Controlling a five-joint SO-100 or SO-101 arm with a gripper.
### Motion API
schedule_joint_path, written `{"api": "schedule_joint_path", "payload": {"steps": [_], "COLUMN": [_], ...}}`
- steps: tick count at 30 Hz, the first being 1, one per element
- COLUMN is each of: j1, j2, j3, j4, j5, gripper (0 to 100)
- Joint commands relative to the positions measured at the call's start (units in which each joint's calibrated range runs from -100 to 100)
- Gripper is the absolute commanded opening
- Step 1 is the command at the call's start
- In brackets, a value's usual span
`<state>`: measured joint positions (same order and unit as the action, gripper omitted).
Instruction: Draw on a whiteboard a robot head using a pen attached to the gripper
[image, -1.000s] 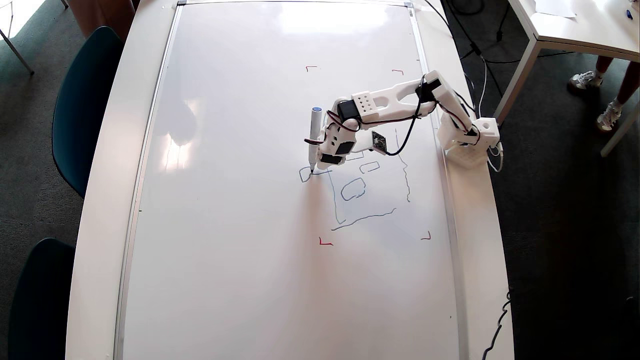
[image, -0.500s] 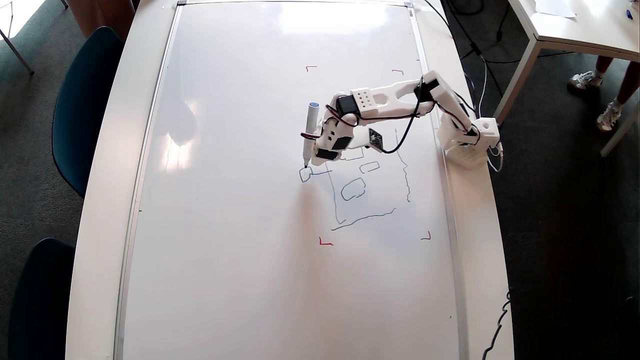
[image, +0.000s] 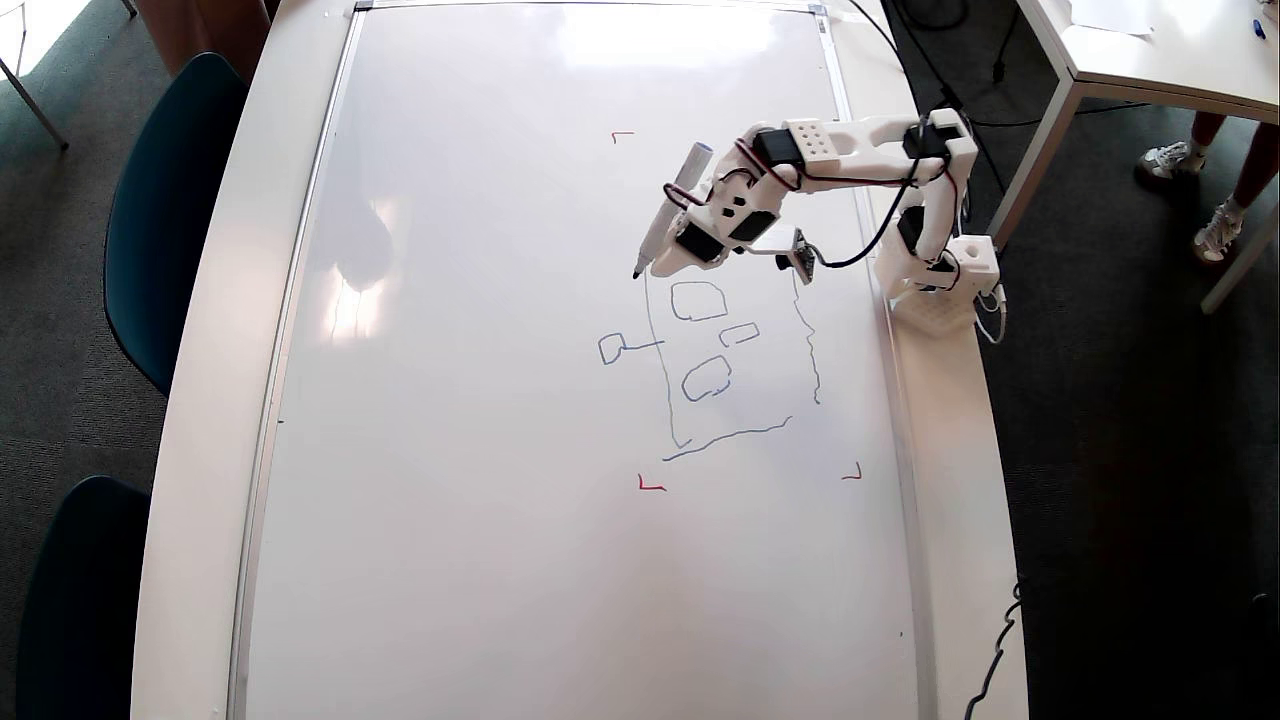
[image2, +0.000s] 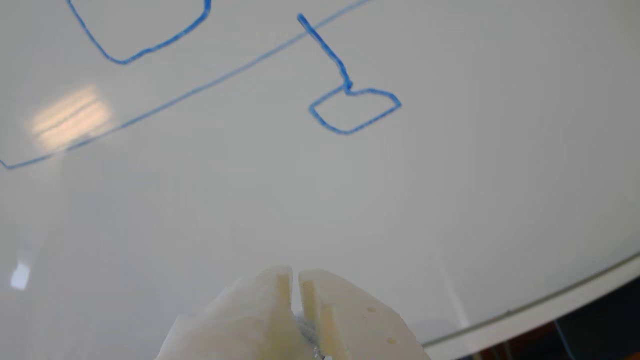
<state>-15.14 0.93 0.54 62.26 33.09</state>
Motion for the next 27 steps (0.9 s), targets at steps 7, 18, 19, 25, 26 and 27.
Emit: {"api": "schedule_joint_path", "payload": {"steps": [7, 18, 19, 25, 26, 27], "j1": [0.46, 1.72, 1.72, 1.2, 1.13, 1.13], "j2": [-37.38, -62.33, -63.67, -73.11, -74.55, -75.98], "j3": [43.51, 70.3, 71.84, 83.29, 84.74, 85.83], "j4": [-39.93, -81.81, -85.02, -108.74, -111.0, -113.0], "j5": [-6.88, -8.85, -8.75, -8.64, -8.64, -8.64], "gripper": [1, 1, 1, 1, 1, 1]}}
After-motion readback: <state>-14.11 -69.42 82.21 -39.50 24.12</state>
